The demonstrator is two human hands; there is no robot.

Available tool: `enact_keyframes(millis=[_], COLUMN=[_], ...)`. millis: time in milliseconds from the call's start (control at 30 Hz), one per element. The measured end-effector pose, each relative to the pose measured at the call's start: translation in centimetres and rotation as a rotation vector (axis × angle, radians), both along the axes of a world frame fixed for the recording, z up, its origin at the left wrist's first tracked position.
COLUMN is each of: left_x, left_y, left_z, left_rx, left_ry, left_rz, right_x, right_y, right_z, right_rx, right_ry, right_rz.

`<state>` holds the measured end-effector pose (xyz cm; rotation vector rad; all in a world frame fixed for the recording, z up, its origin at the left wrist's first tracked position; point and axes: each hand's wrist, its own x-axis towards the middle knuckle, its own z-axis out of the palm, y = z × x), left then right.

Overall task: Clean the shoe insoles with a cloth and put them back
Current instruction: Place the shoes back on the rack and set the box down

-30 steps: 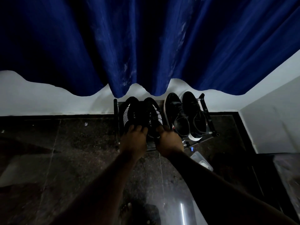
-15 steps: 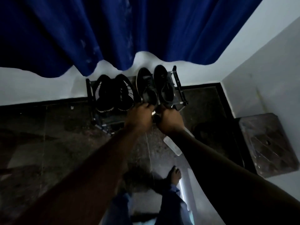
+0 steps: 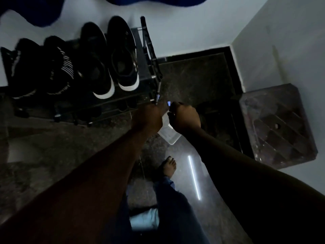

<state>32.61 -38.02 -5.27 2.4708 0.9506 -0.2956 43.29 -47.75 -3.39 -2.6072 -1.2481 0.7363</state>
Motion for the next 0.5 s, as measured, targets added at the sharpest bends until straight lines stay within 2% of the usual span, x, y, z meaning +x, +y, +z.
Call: enact_keyframes(millis=[100, 167, 333, 500], left_x=[0.5, 0.8, 4.0, 7.7], left_y=[-0.1, 0.2, 0.5, 0.4], left_z=[-6.8, -11.2, -17.9, -27.3], left_rx=[-0.053, -0.154, -0.215, -0.084], left_ry=[0.086, 0.19, 0.216, 0.194], left_rz=[0.036, 0.054, 0.116, 0.047], right_x=[2.1, 3.2, 5.5, 7.9], right_y=[-1.0, -1.3, -0.7, 0.4], right_z=[-3.9, -7.0, -15.7, -25.7], right_rx=[-0.061, -0.097, -0.163, -0.168], right_ry=[0.004, 0.016, 0.024, 0.009], right_rz=[-0.008, -0.011, -0.018, 0.059])
